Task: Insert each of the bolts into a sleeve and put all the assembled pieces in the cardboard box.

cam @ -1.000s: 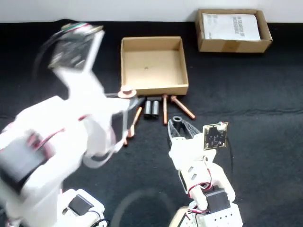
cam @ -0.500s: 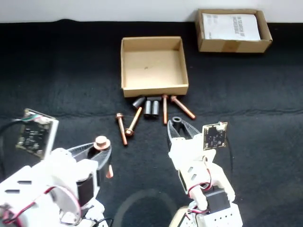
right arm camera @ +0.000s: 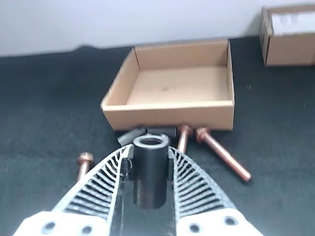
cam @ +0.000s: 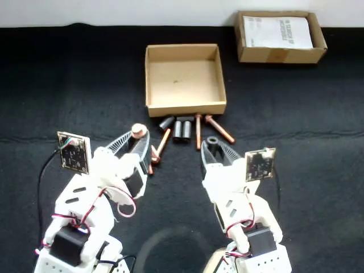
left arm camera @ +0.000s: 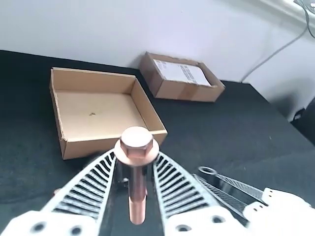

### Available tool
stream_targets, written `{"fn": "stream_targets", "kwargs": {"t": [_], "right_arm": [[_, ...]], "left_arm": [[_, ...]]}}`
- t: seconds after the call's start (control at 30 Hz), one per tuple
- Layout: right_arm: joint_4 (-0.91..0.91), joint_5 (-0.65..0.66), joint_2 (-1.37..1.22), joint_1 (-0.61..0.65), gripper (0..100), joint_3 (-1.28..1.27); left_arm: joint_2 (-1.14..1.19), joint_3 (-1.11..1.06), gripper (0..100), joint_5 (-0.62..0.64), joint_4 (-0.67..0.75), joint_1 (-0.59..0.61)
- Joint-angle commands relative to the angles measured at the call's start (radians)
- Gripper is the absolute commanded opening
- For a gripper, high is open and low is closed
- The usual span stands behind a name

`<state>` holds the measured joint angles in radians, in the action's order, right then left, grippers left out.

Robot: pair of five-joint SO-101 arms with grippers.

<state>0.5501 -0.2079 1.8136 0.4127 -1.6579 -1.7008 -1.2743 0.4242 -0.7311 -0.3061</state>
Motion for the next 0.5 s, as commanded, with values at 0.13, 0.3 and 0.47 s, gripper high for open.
{"fn": "stream_targets", "kwargs": {"t": [0.13, 0.3, 0.47], "right_arm": [[-0.189, -0.008, 0.007, 0.005, 0.7, -0.147], [-0.242, -0.006, 0.005, -0.004, 0.7, -0.147], [-0.239, -0.006, 0.005, -0.005, 0.7, -0.147]], "left_arm": [[-0.074, -0.136, 1, -0.006, 0.164, -0.008], [-0.067, -0.157, 1, -0.002, 0.385, -0.073], [-0.054, 0.081, 1, -0.051, 0.407, -0.232]]}}
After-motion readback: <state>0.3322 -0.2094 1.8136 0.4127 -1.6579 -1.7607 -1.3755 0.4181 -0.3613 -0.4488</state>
